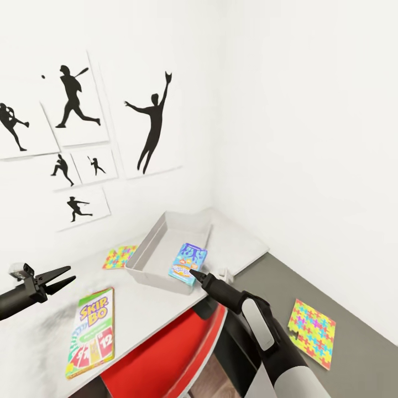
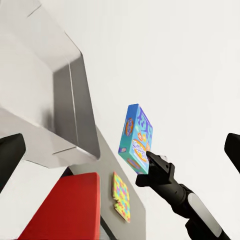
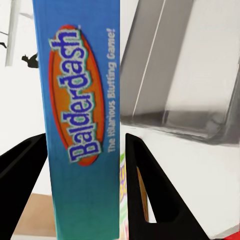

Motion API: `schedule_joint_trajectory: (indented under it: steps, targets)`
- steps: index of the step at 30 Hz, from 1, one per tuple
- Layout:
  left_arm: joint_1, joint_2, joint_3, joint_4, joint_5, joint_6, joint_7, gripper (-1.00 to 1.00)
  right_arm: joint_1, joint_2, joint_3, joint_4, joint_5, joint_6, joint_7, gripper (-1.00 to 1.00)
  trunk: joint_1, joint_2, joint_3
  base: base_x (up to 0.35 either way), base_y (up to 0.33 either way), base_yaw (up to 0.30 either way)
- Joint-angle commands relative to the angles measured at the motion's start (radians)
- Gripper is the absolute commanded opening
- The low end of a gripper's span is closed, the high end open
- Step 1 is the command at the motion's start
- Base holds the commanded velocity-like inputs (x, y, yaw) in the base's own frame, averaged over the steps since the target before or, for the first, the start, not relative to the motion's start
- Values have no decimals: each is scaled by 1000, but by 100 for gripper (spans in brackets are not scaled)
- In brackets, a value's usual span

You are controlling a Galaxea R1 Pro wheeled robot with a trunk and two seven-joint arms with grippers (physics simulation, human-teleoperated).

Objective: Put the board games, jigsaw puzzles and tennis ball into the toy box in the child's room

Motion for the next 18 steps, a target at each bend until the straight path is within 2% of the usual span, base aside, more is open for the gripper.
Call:
schedule_joint_trajectory:
  steps: [1,6,18]
  targets:
    - [-1,0,1,0,-2,11,-5,100,-1,0,-1,-1,-7,6,0,-100,1,-2,-2,151,30,6]
    - [-1,0,1,0,-2,11,-5,100,-1,0,-1,-1,-7,6,0,-100,1,-2,-2,137,46,2]
    - [-1,0,2,0,-2,11,-5,100,-1,0,-1,-1,-7,6,0,-100,1,-2,-2,29,24,0]
